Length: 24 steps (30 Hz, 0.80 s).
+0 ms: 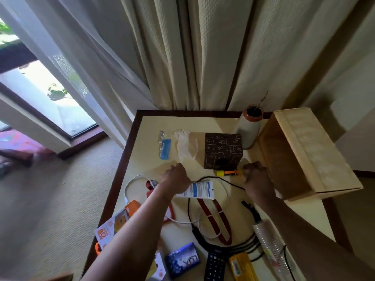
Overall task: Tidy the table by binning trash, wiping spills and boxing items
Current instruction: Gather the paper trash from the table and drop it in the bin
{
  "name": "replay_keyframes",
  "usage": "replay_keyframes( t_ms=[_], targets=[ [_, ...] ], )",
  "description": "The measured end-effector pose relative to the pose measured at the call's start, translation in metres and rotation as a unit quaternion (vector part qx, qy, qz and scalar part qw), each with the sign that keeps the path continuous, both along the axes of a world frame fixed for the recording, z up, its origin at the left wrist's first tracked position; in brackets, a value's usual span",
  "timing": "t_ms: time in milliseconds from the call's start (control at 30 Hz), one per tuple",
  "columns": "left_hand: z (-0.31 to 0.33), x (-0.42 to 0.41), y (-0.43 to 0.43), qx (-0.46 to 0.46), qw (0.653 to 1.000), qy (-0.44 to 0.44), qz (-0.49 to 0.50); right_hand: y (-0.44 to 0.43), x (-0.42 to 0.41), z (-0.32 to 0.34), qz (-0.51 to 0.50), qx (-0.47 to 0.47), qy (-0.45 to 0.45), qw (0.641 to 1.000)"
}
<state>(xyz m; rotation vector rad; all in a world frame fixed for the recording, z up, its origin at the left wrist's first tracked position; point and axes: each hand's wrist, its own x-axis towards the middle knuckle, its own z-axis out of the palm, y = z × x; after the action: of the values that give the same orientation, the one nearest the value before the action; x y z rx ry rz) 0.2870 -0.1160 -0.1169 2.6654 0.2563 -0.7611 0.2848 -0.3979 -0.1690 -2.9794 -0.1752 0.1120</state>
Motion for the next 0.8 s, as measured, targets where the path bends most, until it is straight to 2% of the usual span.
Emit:
replay_keyframes(
  t_ms=[67, 133, 200, 267, 333, 433, 533, 633, 800],
  targets=[
    [-0.004, -0.002, 0.003, -0.005, 1.0, -0.007, -0.009, 0.003, -0.006, 0.003, -0.043, 0.096, -0.014, 0.994],
    [-0.009, -0.003, 0.009, -0.008, 0.999, -0.014, -0.029, 0.014, -0.016, 0.014, -0.104, 0.198, -0.034, 0.974],
    [-0.015, -0.004, 0.013, -0.024, 0.999, -0.032, -0.032, 0.026, -0.027, 0.031, -0.141, 0.259, -0.051, 0.954],
    [-0.013, -0.004, 0.014, -0.073, 0.995, -0.067, 0.009, 0.039, -0.038, 0.046, -0.159, 0.305, -0.069, 0.936],
    [-0.008, -0.005, 0.017, -0.119, 0.986, -0.104, 0.057, 0.055, -0.045, 0.058, -0.146, 0.342, -0.101, 0.923],
    [0.004, -0.005, 0.024, -0.157, 0.97, -0.17, 0.076, 0.082, -0.049, 0.073, -0.076, 0.378, -0.13, 0.914],
    [0.012, 0.004, 0.032, -0.177, 0.948, -0.241, 0.108, 0.116, -0.041, 0.083, -0.003, 0.377, -0.118, 0.919],
    [0.012, 0.019, 0.047, -0.178, 0.937, -0.262, 0.145, 0.152, -0.02, 0.088, 0.039, 0.346, -0.065, 0.935],
    [0.0, 0.043, 0.074, -0.118, 0.97, -0.202, 0.072, 0.189, 0.028, 0.075, 0.079, 0.217, -0.053, 0.972]
  ],
)
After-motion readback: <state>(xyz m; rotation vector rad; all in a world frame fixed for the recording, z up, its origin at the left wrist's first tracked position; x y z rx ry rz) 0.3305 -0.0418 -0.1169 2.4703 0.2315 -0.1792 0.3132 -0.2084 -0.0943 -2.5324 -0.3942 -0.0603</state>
